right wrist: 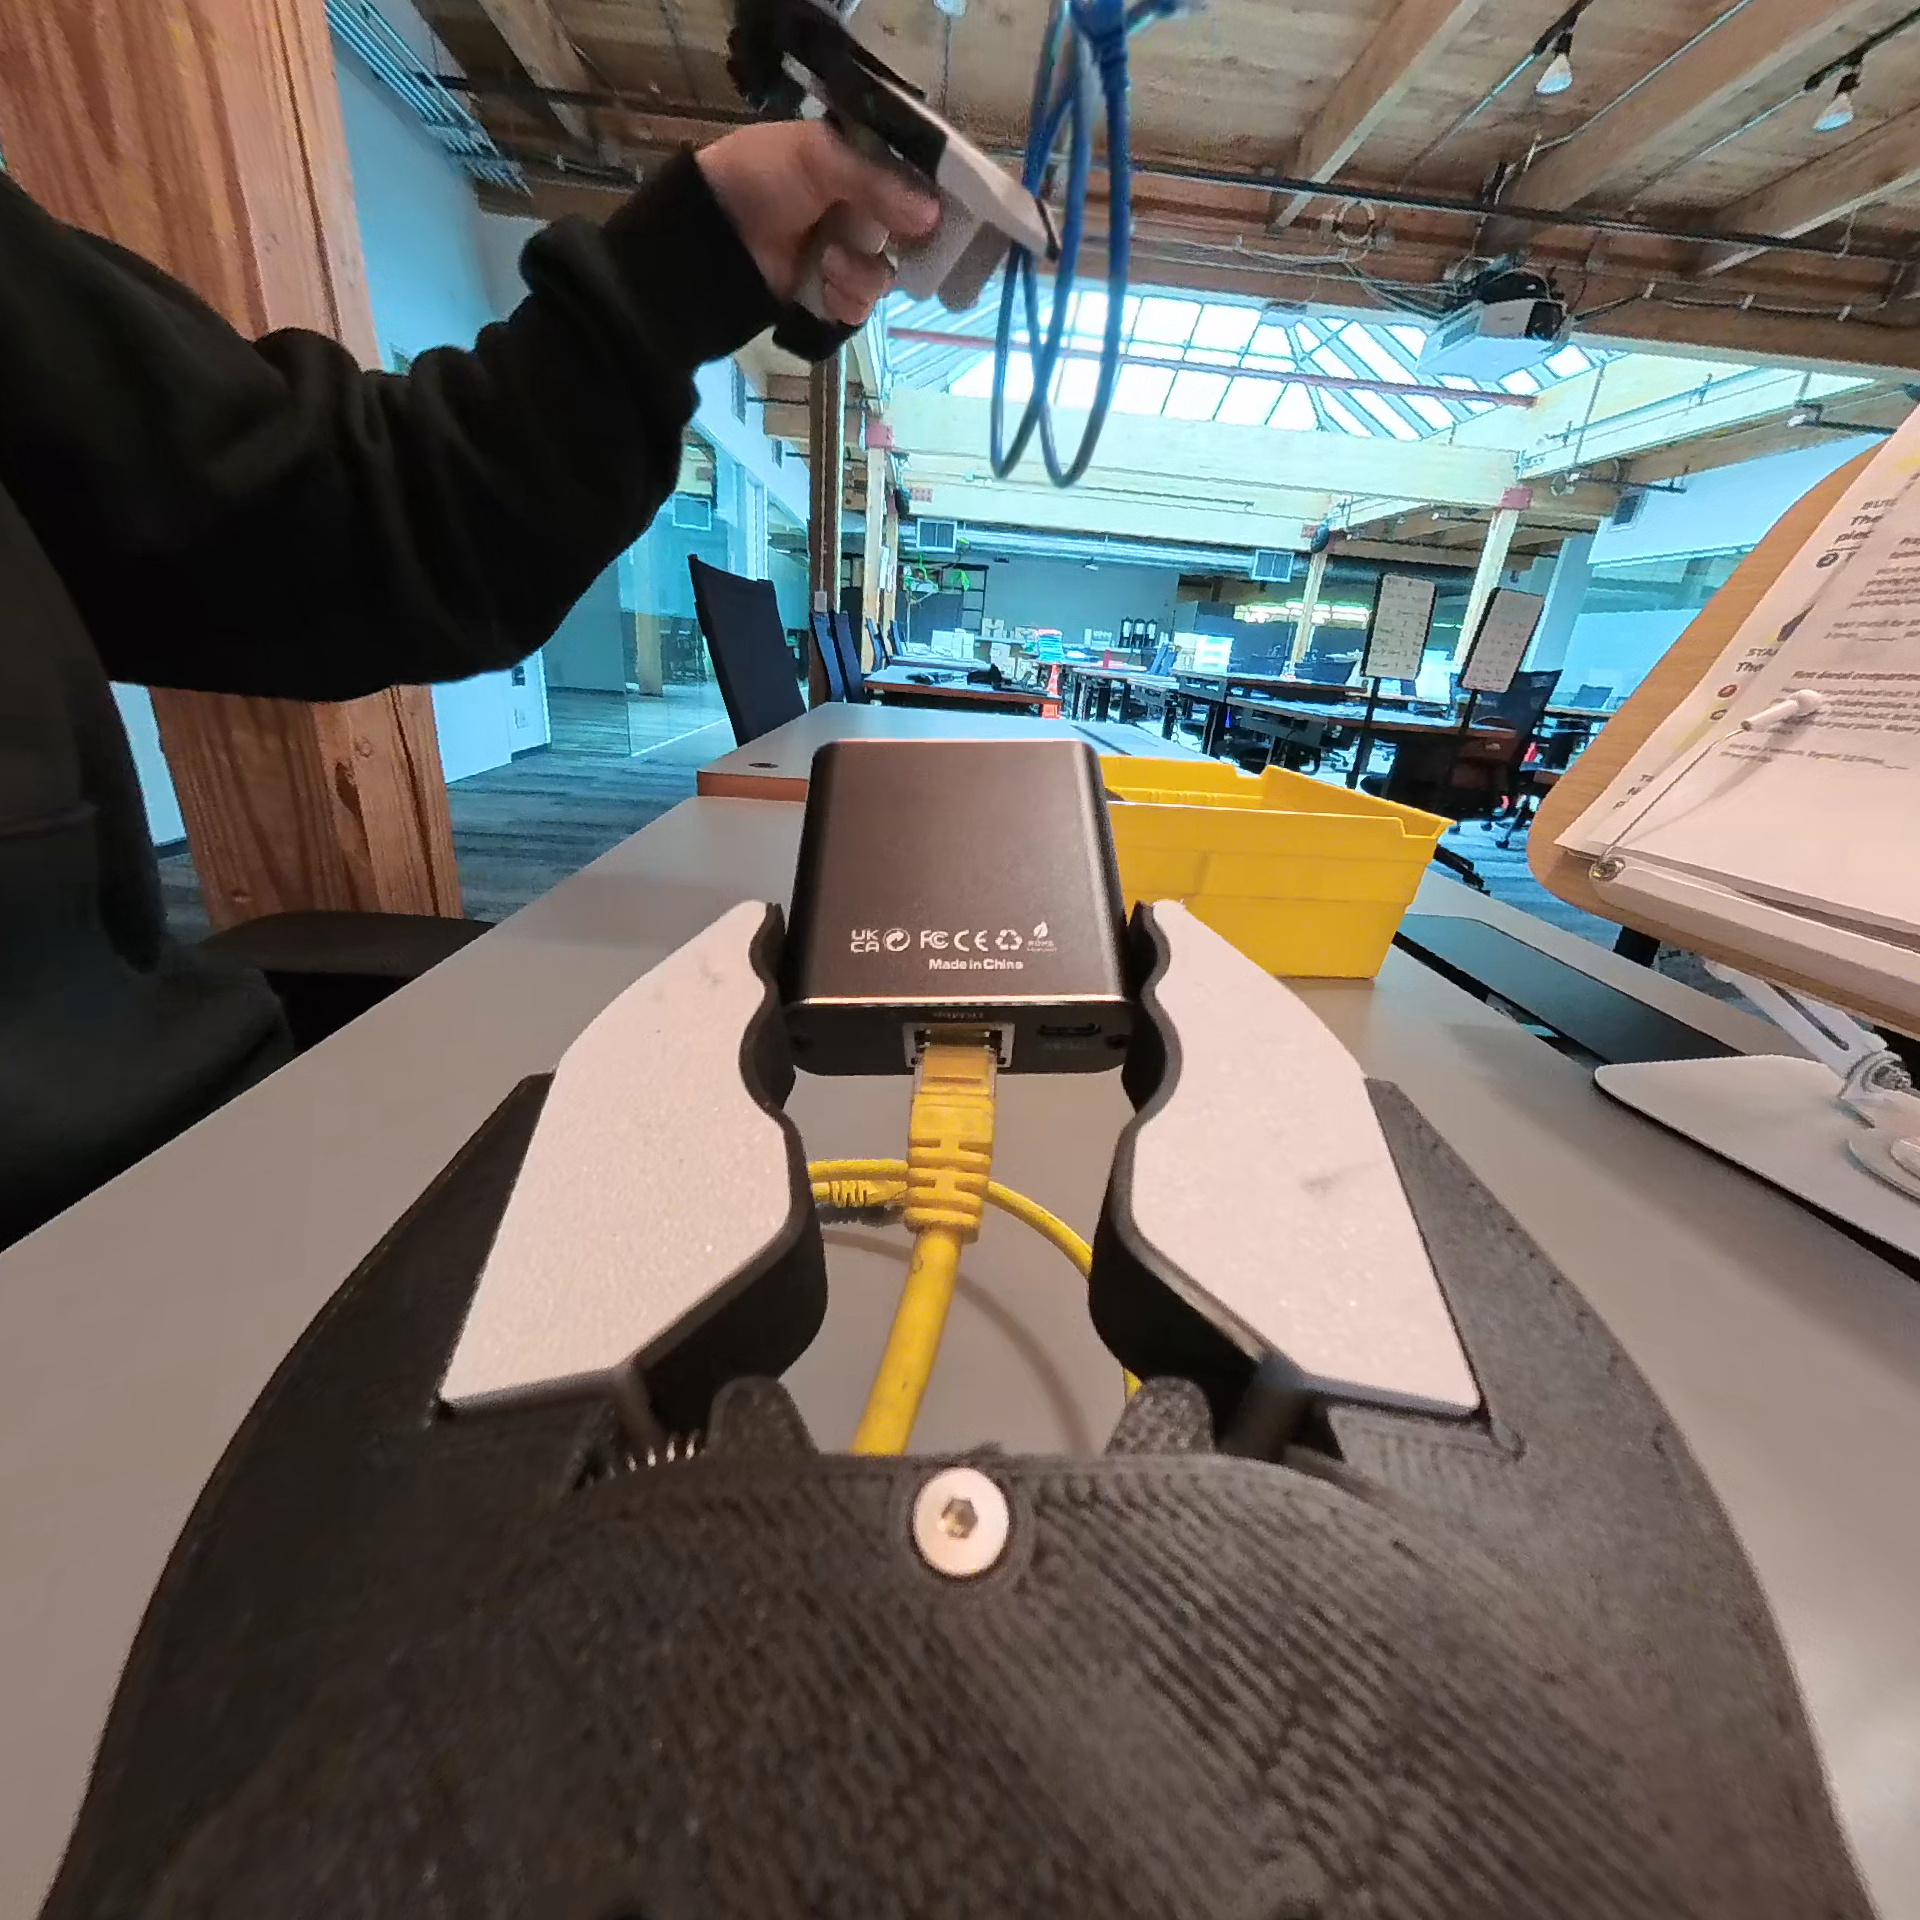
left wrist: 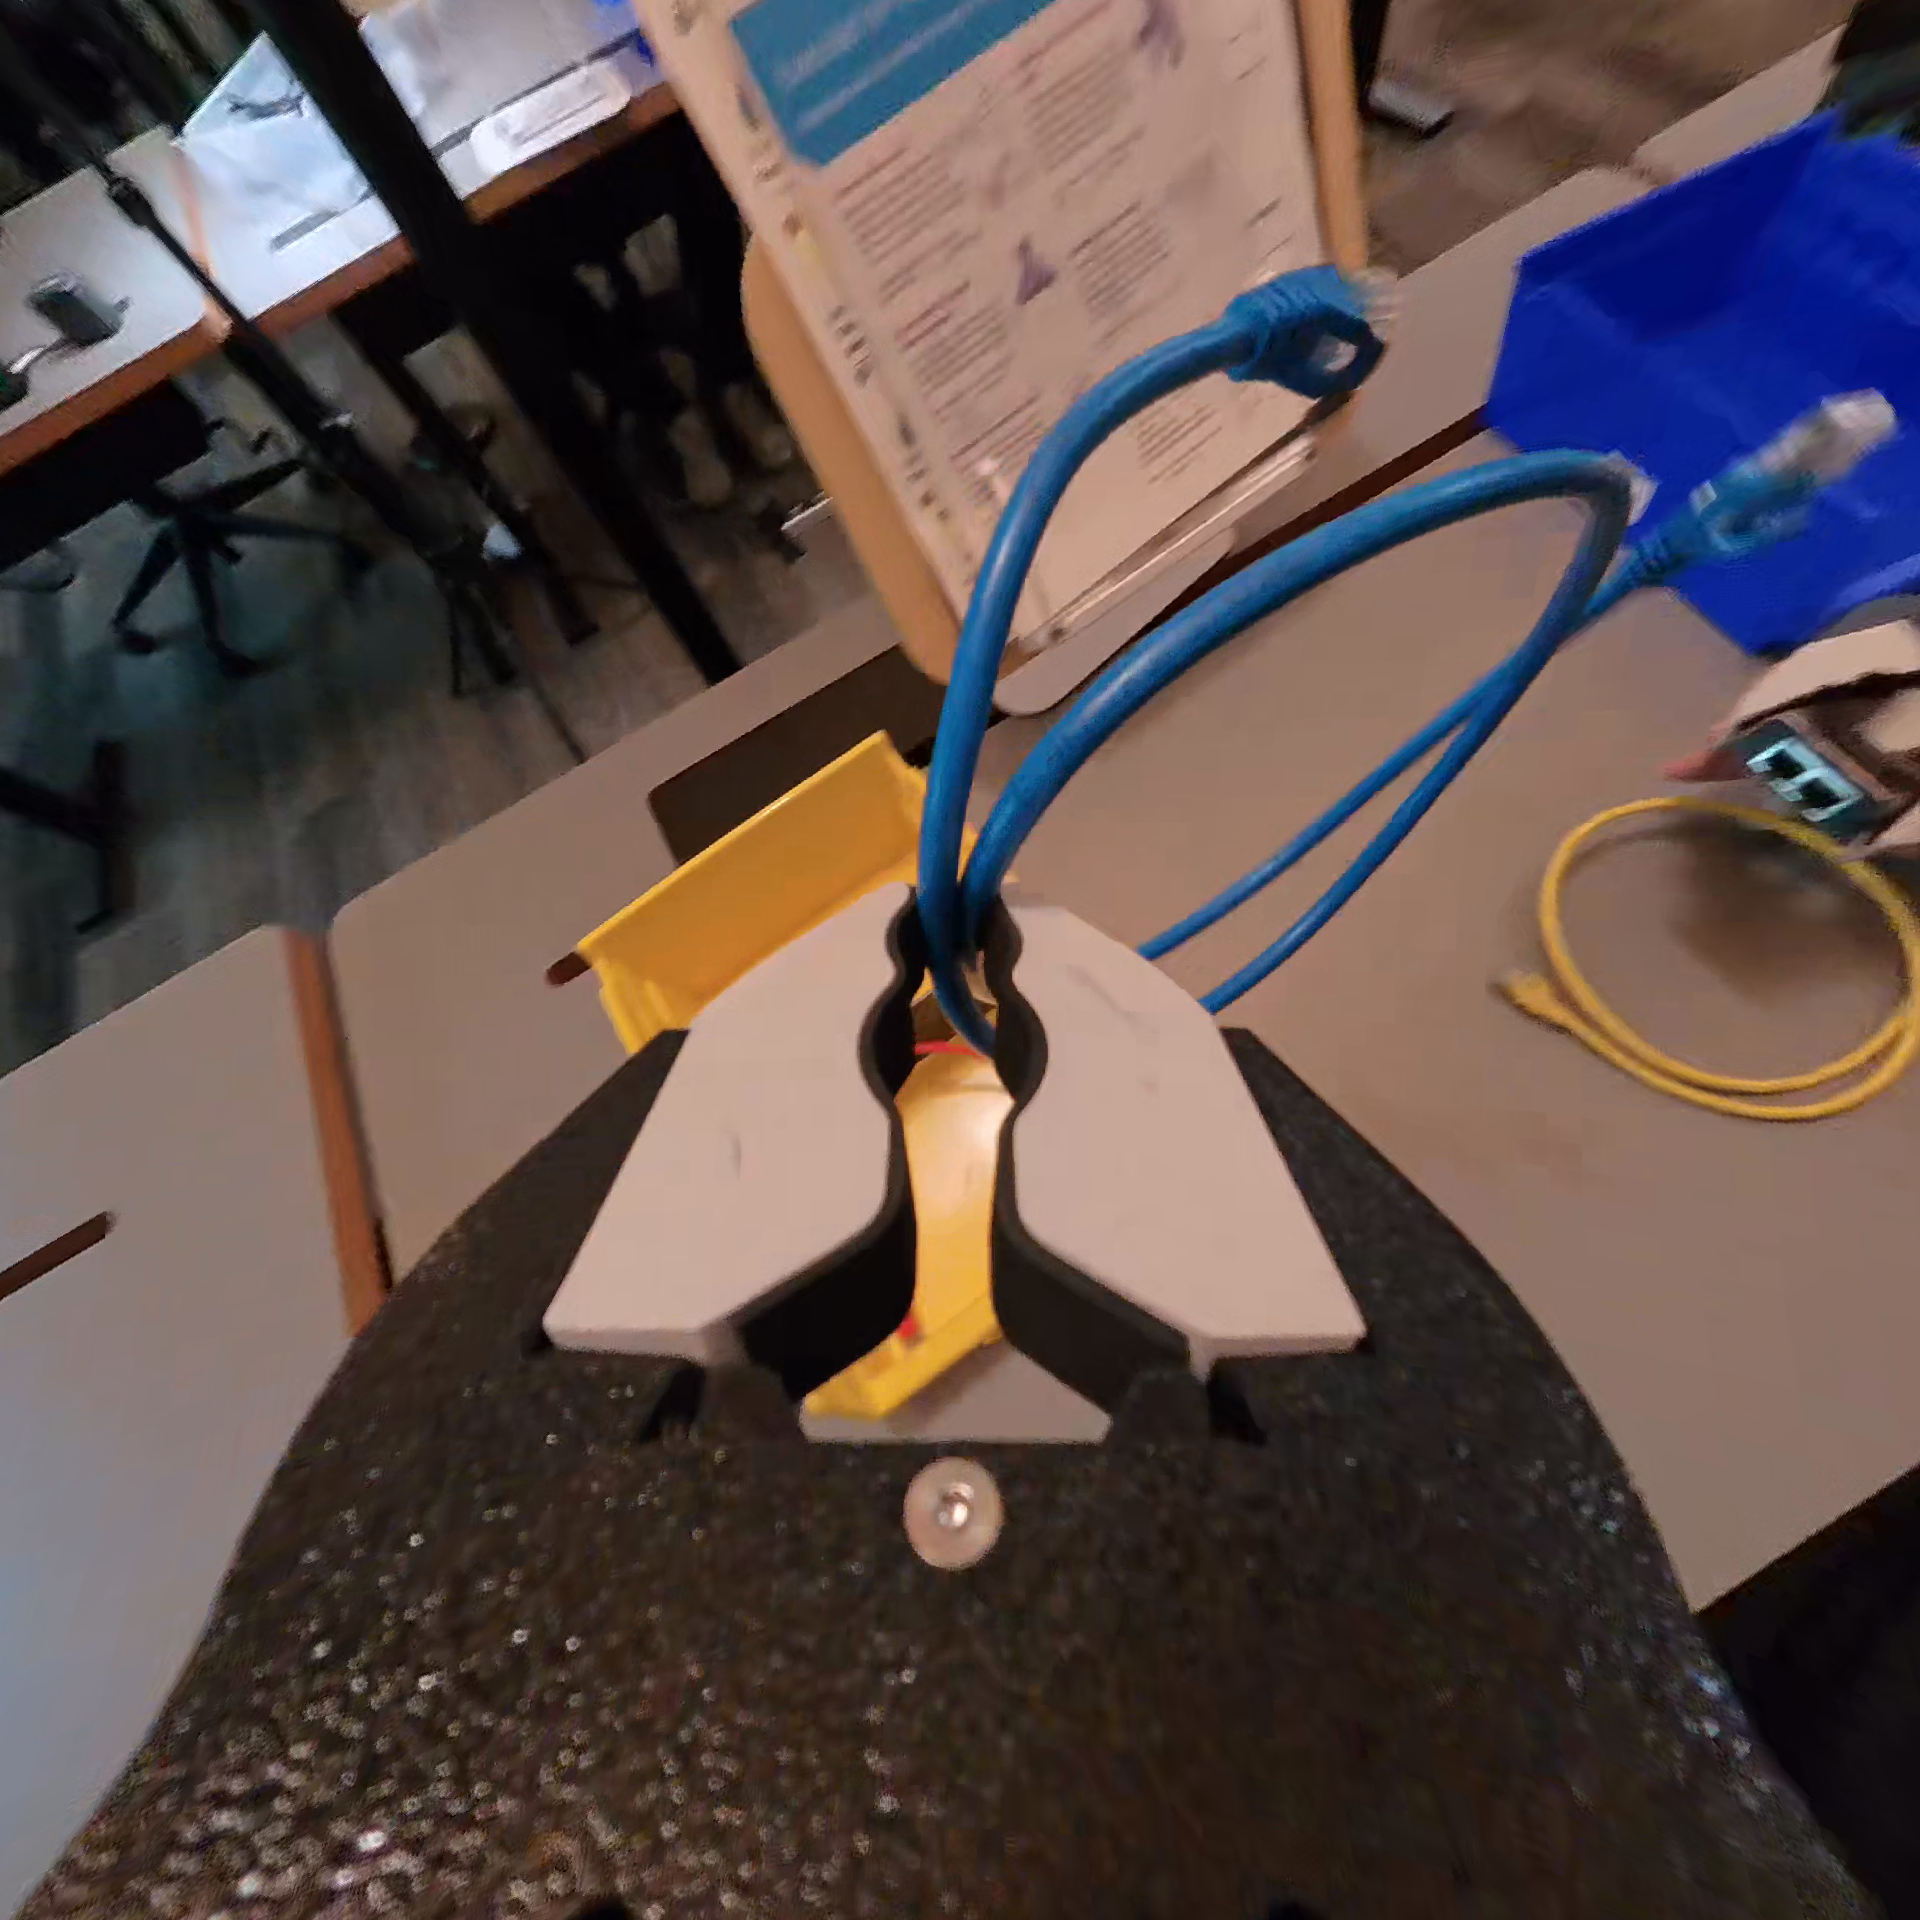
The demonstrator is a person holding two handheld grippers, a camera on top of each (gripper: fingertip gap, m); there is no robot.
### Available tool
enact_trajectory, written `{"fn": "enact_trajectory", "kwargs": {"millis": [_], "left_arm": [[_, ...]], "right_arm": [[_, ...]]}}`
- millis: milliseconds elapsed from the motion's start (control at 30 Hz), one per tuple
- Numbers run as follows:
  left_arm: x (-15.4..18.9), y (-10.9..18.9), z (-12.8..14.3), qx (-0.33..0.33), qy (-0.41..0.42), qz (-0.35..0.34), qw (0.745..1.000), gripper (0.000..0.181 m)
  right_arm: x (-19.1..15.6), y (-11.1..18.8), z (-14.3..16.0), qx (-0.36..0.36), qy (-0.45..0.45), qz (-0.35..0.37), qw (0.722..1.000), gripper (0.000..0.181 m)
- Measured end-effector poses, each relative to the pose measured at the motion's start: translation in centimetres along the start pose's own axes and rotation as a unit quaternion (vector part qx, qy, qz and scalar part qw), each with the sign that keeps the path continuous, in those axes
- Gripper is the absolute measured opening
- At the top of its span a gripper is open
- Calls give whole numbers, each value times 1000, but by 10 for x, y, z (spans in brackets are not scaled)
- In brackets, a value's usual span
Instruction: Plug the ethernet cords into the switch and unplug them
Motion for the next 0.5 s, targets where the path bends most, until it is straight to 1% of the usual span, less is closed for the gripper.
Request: {"fn": "enact_trajectory", "kwargs": {"millis": [33,133,200,300,367,433,500], "left_arm": [[6,-3,-2,12,-1,2,1000,9],[28,-22,3,48,-16,-21,998,9],[48,-43,18,77,-23,-43,996,10],[80,-84,59,102,-44,-87,990,10],[97,-109,91,102,-66,-116,986,10],[108,-124,119,100,-90,-153,979,10],[117,-131,137,111,-111,-181,971,10]], "right_arm": [[1,1,-1,3,-2,2,1000,61],[3,4,-3,18,-10,11,1000,61],[5,5,-4,25,-13,15,999,61],[4,4,-3,22,-10,13,1000,61],[3,3,-2,16,-5,12,1000,61],[2,2,-2,13,-1,9,1000,61],[2,2,-2,11,-1,9,1000,61]]}}
Point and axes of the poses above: each gripper's, where its closed fingertips meet, y back along the fingers, z out of its underside, x = y × z across the jaws, the point moved 5 cm from there along y, back along the fingers, and after that the axes turned 9 degrees about z, right-handed, at the moved point
